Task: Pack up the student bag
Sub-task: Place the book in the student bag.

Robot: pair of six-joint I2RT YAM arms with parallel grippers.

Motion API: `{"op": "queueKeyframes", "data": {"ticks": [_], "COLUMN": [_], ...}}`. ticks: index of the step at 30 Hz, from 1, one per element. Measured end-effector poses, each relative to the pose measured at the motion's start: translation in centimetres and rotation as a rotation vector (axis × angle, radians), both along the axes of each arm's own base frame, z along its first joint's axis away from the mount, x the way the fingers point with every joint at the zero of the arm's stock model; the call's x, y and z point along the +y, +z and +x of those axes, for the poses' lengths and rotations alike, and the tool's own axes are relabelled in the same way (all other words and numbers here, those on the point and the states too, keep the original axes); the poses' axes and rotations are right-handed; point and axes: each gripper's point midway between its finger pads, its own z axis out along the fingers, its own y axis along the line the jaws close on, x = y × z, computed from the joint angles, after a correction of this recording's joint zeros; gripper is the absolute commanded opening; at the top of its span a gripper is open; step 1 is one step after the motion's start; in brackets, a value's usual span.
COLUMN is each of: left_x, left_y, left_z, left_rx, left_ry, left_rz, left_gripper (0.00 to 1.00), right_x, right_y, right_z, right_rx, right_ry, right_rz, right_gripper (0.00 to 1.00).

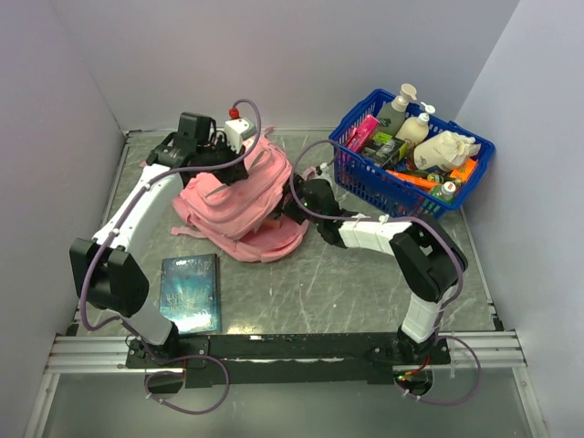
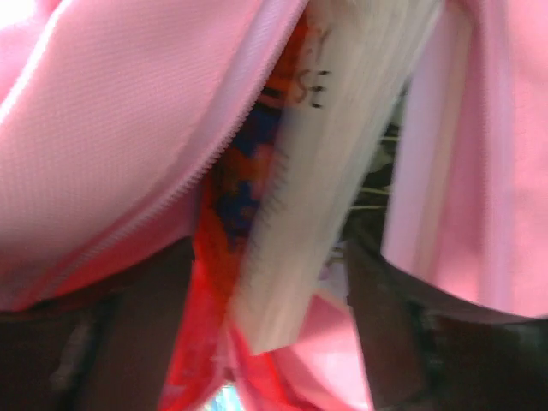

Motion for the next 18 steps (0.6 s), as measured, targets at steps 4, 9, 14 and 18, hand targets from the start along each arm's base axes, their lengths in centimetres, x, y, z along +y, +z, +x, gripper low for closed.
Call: {"op": "queueKeyframes", "data": {"ticks": [4,9,14,18], "left_x": [0.2,0.1,0.0,-0.1], "left_y": [0.1,-0.1,-0.3,-0.3], "left_z": [0.0,-0.1,-0.1,-0.1], "left_rx": [0.016,0.032,0.04,0.043], "left_ry": [0.003,-0.003,-0.01,-0.013], "left_rz": [-0.023,-0.039,-0.044,-0.048], "left_gripper": [0.01,0.01,0.01,0.01], "right_x": [-1.2,-3.3,-4.3,-3.9], "right_y": [-0.1,1.6,1.3,-0.3], "right_z": [-1.3,-2.9,-2.6,-2.2], "right_rx": [-0.01,-0.054,-0.041,0.017], "right_ry": [0.02,0.032,0.026,0.029], "right_rz": [-0.041,-0.04,-0.064,-0.105], "right_gripper": [0.81,0.16,0.0,0.0]}}
